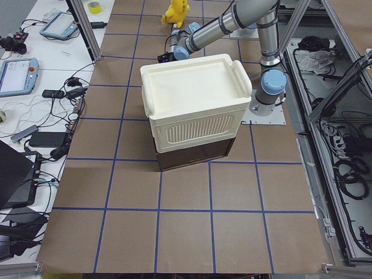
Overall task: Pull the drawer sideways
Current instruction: 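Pull the handle with the left gripper, sliding the drawer out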
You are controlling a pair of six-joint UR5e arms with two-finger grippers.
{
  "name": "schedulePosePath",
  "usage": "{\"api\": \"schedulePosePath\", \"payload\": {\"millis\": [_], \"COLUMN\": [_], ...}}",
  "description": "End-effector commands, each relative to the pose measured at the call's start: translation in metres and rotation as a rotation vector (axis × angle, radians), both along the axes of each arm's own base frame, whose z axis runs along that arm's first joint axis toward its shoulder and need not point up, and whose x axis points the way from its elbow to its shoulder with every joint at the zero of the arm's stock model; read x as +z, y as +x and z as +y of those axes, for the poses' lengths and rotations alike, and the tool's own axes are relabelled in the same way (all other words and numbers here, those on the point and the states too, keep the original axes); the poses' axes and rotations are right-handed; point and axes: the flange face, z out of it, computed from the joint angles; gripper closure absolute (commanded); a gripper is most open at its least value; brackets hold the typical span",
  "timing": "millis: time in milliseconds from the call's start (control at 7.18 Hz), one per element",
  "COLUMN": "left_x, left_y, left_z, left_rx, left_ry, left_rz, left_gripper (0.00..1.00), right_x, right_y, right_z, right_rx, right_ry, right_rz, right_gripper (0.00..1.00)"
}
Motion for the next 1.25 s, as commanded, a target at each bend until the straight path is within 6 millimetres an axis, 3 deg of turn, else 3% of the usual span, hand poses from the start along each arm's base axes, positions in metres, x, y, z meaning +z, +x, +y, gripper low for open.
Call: {"api": "schedulePosePath", "payload": {"millis": [0, 697, 836, 1115], "left_x": [0.0028, 0.0037, 0.0037, 0.0022], "left_y": [-0.0034, -0.0107, -0.0106, -0.0115], "left_z": [-0.0015, -0.0008, -0.0007, -0.0007], "left_rx": [0.001, 0.002, 0.002, 0.002], "left_ry": [-0.001, -0.002, -0.001, -0.004], "left_rz": [0.010, 0.026, 0.026, 0.026], "left_gripper": [0.83, 0.82, 0.78, 0.13], "right_x": [0.0000, 0.0000, 0.0000, 0.0000], "right_y": [0.0003, 0.0003, 0.0003, 0.0003], "right_z": [0.0000, 0.0000, 0.0000, 0.0000], "right_rx": [0.001, 0.001, 0.001, 0.001], "right_ry": [0.000, 0.000, 0.000, 0.000], "right_rz": [0.000, 0.000, 0.000, 0.000], "right_gripper": [0.00, 0.00, 0.00, 0.00]}}
